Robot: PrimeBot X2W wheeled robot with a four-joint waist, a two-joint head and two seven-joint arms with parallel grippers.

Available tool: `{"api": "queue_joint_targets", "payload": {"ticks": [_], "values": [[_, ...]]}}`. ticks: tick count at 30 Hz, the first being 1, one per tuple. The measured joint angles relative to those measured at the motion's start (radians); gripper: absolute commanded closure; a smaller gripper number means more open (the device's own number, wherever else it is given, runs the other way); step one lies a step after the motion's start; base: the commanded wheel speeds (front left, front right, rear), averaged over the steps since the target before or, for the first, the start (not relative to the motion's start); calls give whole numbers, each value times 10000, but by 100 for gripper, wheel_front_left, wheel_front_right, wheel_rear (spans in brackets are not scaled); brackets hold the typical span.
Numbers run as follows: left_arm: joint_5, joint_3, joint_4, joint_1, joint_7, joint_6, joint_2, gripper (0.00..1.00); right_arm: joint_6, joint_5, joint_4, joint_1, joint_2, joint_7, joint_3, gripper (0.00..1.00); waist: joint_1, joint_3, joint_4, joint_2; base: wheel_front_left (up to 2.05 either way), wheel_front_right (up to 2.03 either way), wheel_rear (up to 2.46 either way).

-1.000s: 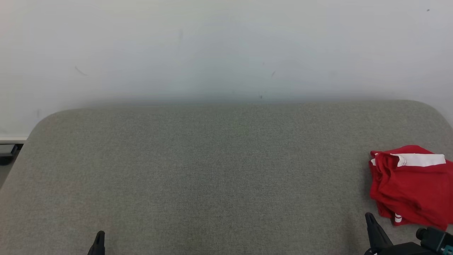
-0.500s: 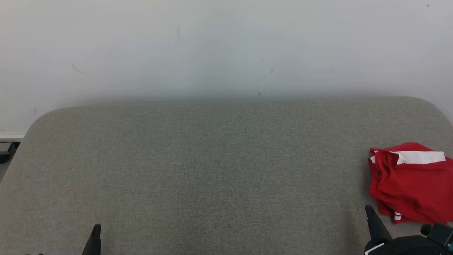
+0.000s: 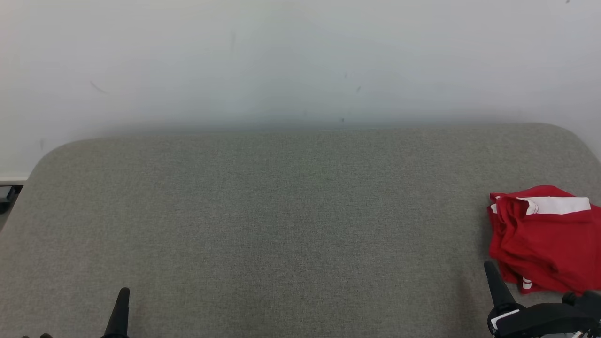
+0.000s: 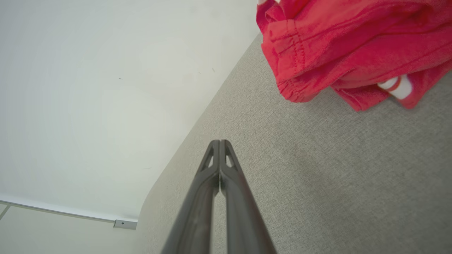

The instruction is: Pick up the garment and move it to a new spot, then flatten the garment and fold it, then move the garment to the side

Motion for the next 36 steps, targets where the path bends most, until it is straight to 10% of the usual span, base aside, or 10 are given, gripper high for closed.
{"api": "queue_joint_targets", "payload": {"ticks": [36], "values": [[-3770,1206,765,-868,826,-773,-690,100,389,4462,583,-896,-2,431,-115,100,0,306,-138,0,0,0,0]]}}
